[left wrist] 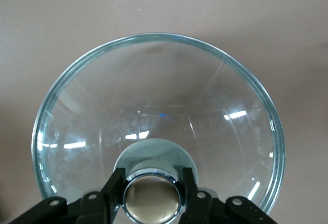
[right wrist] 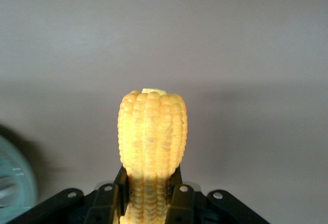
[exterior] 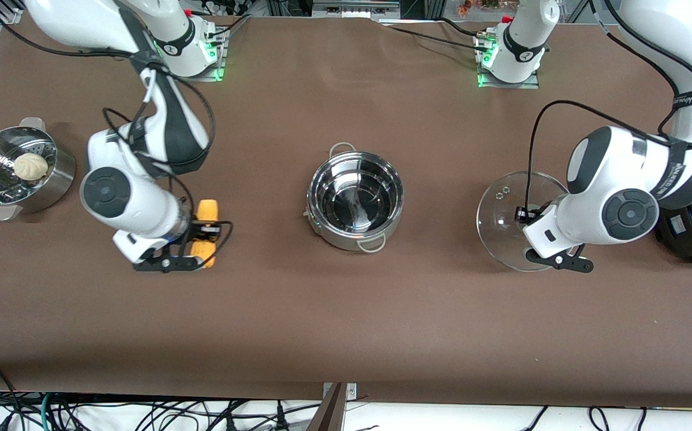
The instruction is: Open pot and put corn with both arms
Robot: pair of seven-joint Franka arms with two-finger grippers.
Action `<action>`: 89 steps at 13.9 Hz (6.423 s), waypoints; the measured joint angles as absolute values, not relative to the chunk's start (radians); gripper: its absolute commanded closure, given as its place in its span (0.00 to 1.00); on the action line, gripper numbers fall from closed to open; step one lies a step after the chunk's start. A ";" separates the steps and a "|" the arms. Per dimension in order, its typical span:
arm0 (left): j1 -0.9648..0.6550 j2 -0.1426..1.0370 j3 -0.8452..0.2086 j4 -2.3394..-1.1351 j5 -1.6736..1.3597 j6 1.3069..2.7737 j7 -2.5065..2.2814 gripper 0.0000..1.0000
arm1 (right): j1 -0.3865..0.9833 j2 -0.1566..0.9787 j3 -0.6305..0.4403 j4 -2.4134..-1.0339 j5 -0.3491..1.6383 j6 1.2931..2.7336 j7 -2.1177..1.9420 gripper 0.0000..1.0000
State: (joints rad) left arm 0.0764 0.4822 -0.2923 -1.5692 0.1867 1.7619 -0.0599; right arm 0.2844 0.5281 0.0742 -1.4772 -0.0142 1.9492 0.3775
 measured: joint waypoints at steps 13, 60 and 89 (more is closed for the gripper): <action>0.171 0.406 -0.296 -2.121 0.261 2.384 -0.055 0.81 | 0.705 0.638 0.077 -1.381 -0.006 2.117 1.143 0.59; -0.023 -0.005 -0.068 -1.655 0.003 1.618 -0.076 0.00 | 0.060 0.086 -0.012 -1.561 -0.048 1.574 -0.030 0.00; -0.027 -0.006 -0.072 -1.649 0.003 1.570 -0.087 0.00 | 0.056 0.109 -0.005 -1.546 -0.074 1.596 -0.029 0.00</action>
